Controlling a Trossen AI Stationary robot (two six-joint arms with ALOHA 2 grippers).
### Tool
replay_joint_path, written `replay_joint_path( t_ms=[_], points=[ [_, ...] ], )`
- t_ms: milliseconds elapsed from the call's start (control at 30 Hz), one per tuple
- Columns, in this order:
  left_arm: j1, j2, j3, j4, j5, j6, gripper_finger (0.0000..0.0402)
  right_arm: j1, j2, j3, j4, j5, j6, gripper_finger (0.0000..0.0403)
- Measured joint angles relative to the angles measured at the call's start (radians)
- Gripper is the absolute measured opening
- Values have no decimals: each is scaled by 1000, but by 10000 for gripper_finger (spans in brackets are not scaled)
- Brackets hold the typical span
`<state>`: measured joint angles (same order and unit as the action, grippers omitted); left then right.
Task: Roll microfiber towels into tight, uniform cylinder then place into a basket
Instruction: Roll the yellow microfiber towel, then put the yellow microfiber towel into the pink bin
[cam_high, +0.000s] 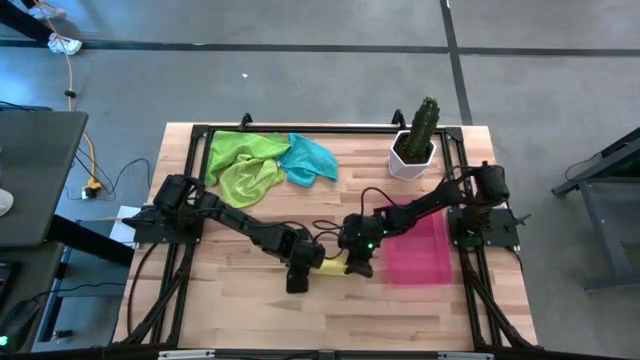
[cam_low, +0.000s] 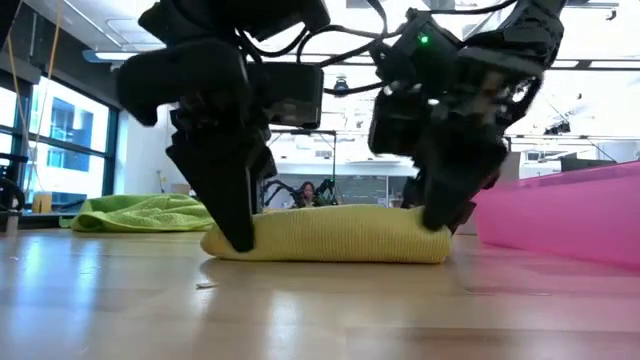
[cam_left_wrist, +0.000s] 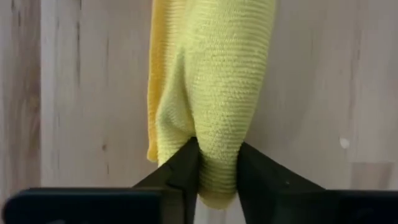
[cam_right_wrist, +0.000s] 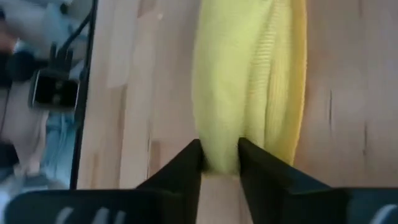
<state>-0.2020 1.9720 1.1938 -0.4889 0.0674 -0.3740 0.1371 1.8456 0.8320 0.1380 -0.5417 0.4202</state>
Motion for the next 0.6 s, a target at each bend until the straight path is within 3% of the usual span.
replay_joint_path(
  t_ms=[167,233,467,600],
  points=[
    [10,1,-1,-4,45,-76,46,3,-103,-1,-51,-27,-163,139],
    [13,1,-2,-3,65,-105,42,14,-151,0,-74,8,-233,143],
    [47,3,-5,11,157,-202,43,184,-215,1,-84,431,-553,144],
    [72,5,-6,17,209,-220,43,268,-207,1,-69,660,-578,144]
  ],
)
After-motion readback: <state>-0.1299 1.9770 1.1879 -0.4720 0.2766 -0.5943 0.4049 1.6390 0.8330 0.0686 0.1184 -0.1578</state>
